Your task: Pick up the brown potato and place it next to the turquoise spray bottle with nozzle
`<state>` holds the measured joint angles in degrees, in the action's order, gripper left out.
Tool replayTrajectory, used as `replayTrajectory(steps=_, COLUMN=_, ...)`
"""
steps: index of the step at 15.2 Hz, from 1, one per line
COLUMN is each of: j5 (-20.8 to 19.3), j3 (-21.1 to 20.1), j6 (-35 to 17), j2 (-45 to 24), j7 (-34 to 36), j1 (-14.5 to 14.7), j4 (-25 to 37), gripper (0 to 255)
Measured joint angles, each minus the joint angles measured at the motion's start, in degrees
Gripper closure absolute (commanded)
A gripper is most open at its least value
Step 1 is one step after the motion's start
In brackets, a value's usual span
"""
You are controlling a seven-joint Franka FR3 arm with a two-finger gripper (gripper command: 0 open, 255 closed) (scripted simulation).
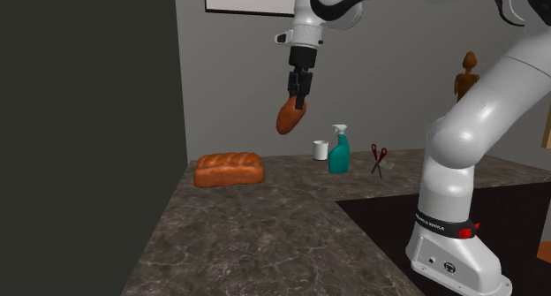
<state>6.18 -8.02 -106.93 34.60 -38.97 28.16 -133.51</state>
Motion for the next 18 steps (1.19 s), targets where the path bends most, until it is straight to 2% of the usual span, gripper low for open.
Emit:
replayTrajectory(steps=11, j5=-5.66, j3=13.05, j6=1.54, j2=2.79, j7=-15.16, j1=-5.36, j4=-2.07, gripper=255)
replayTrajectory(steps=18, j5=-9.14, j3=21.74, j6=1.95, j2=-0.24, j7=-25.28, j1=-8.56, j4=1.27, gripper=255)
